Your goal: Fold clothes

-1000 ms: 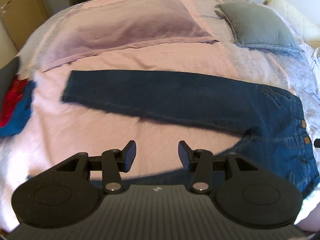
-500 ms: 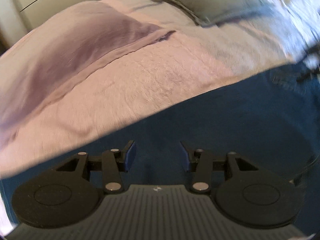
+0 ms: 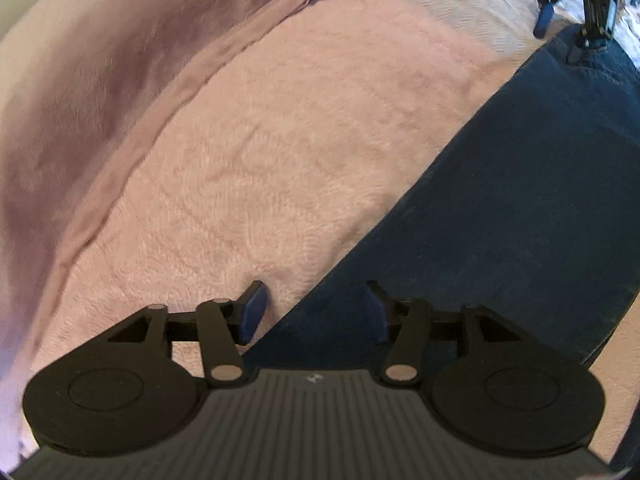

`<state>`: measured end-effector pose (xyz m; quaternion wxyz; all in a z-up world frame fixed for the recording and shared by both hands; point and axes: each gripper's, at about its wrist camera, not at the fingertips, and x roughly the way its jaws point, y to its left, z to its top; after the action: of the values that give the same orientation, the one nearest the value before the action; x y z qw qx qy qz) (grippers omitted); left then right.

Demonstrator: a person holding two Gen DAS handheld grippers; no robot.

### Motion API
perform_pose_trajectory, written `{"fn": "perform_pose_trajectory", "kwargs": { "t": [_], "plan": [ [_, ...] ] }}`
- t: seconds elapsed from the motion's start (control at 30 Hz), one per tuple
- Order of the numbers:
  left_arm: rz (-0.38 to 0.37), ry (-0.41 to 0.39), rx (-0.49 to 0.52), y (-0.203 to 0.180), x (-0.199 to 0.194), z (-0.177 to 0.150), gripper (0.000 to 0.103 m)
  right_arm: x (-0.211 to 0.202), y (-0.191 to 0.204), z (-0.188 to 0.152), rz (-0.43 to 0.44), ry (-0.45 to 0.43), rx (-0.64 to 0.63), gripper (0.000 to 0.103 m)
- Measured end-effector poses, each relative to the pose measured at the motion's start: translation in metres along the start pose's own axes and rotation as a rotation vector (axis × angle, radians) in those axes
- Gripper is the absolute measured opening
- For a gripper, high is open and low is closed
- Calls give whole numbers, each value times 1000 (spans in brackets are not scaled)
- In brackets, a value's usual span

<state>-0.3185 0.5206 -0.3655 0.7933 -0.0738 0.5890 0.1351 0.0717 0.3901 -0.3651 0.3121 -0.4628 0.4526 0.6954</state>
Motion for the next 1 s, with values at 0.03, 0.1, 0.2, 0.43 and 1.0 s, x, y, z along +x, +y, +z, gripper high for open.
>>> {"fn": "perform_pose_trajectory", "kwargs": {
  "t": [0.03,0.1,0.2,0.43,1.0],
  "plan": [
    [-4,8,7,-1,3,-2,48,2,-1,0,3,2,6,66],
    [-6,21,44,-8,8,-8,36,5,-2,0,16,6,28,50],
    [29,15,105,-20,3,-14,11,-1,10,-6,-18,2,-2,24],
    [230,-91,213,-61,-48,-42,3,-38,77,-37,-264,-133,-151,6],
    [138,-112,-611,-286,-194,-309,12,-1,374,-268,-660,4,-59,38]
  ]
}}
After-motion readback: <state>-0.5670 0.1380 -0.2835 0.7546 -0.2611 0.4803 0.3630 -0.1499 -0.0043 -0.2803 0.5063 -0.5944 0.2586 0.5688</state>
